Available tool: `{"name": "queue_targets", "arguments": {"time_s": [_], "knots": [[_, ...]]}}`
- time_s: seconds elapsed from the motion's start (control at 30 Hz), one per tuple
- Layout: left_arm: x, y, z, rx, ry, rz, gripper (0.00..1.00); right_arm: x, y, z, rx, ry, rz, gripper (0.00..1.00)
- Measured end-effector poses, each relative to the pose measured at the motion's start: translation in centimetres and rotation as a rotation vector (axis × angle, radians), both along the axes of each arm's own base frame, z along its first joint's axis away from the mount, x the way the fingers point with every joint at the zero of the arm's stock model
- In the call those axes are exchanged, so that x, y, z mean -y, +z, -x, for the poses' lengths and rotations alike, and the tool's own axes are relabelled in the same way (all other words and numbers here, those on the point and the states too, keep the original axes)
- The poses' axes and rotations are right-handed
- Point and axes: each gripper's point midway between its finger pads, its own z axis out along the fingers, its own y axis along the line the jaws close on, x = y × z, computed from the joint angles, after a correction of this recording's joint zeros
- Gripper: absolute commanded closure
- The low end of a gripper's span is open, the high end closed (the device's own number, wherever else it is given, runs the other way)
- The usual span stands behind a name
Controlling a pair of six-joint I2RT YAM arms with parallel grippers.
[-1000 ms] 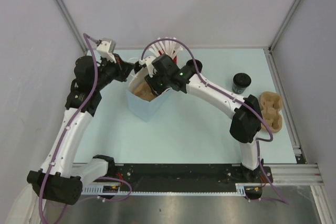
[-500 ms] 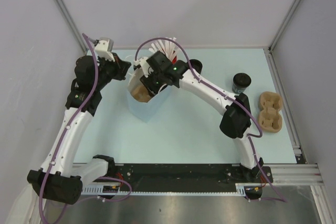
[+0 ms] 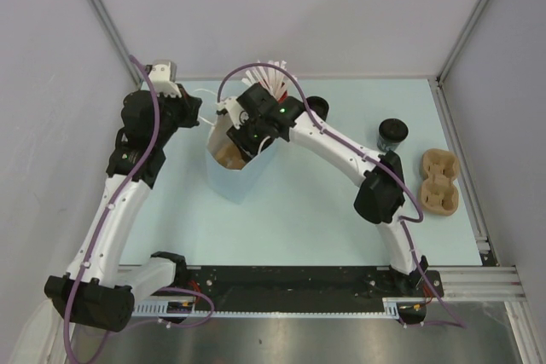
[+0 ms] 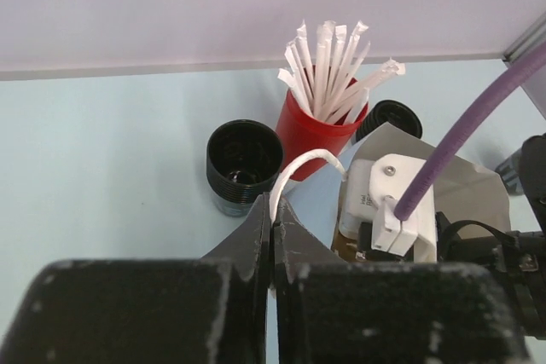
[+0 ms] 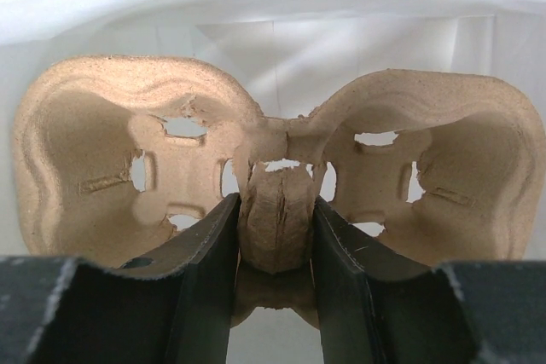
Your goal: Pack the takeout coffee
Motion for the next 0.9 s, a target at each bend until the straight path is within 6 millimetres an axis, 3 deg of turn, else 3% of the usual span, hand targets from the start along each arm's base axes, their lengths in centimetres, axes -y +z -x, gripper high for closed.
{"name": "queue_targets", "arguments": {"time_s": [0.5,0.9], "knots": [[-2.5,-1.0,-0.7,-0.028,0.142,-0.031,1.0,-0.7,-0.6,1.1,-0.01,0.059,0.022,0.59],[-3.2,-1.4,-0.7,-0.044,0.182,-0.043,1.0,-1.3,-2.8,2.3,-0.035,0.113,0.07,0.57]]}}
